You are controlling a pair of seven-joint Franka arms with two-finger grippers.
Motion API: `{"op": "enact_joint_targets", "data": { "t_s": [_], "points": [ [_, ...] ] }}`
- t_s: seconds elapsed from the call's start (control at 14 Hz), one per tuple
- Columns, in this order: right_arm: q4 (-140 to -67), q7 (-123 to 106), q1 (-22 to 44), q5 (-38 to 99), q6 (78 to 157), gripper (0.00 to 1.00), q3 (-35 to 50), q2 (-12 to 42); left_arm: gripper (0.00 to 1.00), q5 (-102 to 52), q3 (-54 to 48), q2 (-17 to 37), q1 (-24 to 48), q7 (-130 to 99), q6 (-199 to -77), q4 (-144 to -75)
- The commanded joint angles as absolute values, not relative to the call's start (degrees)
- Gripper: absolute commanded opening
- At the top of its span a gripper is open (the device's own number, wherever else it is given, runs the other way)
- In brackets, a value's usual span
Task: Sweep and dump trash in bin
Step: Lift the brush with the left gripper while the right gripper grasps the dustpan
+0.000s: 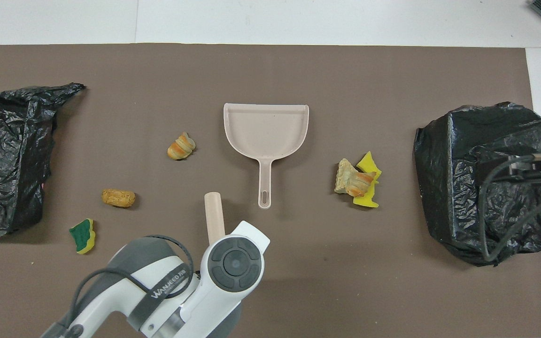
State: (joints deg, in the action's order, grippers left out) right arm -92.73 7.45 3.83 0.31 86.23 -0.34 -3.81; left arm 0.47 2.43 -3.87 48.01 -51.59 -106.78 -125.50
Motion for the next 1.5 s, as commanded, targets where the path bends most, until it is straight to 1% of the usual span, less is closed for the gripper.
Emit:
{"op": "enact_joint_targets", "data": {
  "t_s": [0.0,0.29,0.36,0.57,0.79,0.86,1.0,1.07,1.21,1.29,1.43],
  "points": [
    [-87.19,13.69,6.50,1.66,87.18,1.00,0.09,3.50,0.00,4.12,1.93,-5.36,42.56,-53.26,-101.01,-123.41],
    [-80.08,25.55,14.92,2.46,90.08,1.00,0.18,13.60,0.00,9.49,1.93,-5.10,35.09,-57.92,-96.96,-123.13],
    [-79.37,26.88,17.03,2.46,91.48,1.00,0.18,15.89,0.00,9.58,1.93,-4.92,31.76,-58.88,-95.81,-123.22],
    [-79.28,32.85,21.69,2.55,100.26,1.00,0.18,21.61,0.00,12.65,1.93,-4.75,24.02,-59.59,-92.82,-123.48],
    [-79.98,33.48,24.86,3.07,103.26,1.00,0.53,24.33,0.00,14.67,1.93,-5.53,20.14,-58.54,-89.66,-124.79],
    [-79.98,35.05,27.31,3.25,105.27,1.00,0.53,25.82,0.00,15.03,1.76,-6.41,18.91,-55.92,-90.08,-126.37],
    [-79.98,38.05,29.43,4.22,108.44,1.00,0.61,29.25,0.00,15.03,1.93,-9.21,18.37,-53.62,-91.66,-131.11],
    [-80.42,38.23,31.36,4.65,112.46,1.00,0.62,29.88,0.00,14.94,1.93,-10.97,16.98,-52.22,-92.98,-133.83],
    [-85.49,36.57,31.47,4.40,117.40,1.00,0.70,29.88,0.00,15.03,2.02,-14.49,15.30,-49.50,-96.04,-139.28],
    [-86.91,35.00,31.55,4.66,118.03,1.00,0.79,29.62,0.00,14.94,1.93,-15.63,13.90,-48.70,-98.76,-141.57],
    [-88.76,34.81,32.17,5.53,118.30,1.00,0.88,29.10,0.00,14.24,1.76,-15.82,13.89,-47.99,-101.33,-142.29]
  ]
}}
